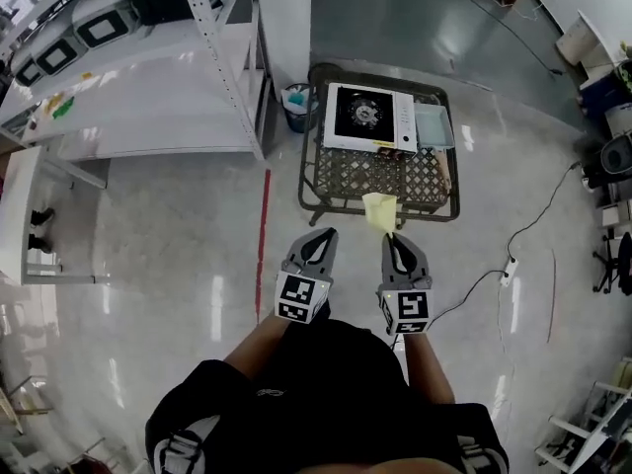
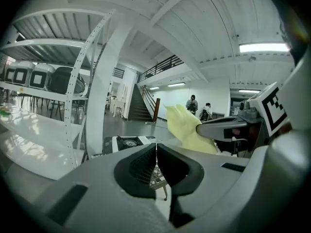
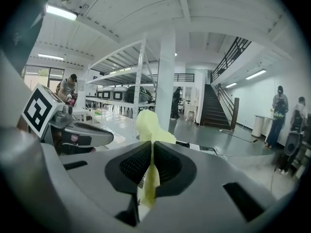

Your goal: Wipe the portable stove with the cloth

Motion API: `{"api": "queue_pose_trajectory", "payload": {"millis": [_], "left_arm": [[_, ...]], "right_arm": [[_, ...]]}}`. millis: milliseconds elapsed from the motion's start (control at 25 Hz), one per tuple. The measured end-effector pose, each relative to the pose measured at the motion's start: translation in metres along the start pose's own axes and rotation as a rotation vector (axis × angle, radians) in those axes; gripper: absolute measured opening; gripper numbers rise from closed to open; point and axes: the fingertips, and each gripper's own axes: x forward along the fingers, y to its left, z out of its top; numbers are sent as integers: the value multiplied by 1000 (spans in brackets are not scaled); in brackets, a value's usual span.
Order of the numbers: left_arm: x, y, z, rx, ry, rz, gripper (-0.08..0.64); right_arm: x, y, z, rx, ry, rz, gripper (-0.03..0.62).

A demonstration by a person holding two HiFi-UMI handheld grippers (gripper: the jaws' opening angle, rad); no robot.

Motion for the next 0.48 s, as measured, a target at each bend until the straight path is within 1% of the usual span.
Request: {"api": "queue_pose_trajectory", "payload": {"millis": [200, 320, 480], "left_arm": [[13, 43, 2, -21, 9, 13, 21], [17, 56, 0, -28, 24, 10, 21], [25, 76, -1, -48, 44, 18, 21]], "right_arm": [[35, 9, -1, -6, 39, 2, 18], [48, 12, -4, -6, 58, 4, 18], [69, 5, -4, -5, 83, -6, 18]]}}
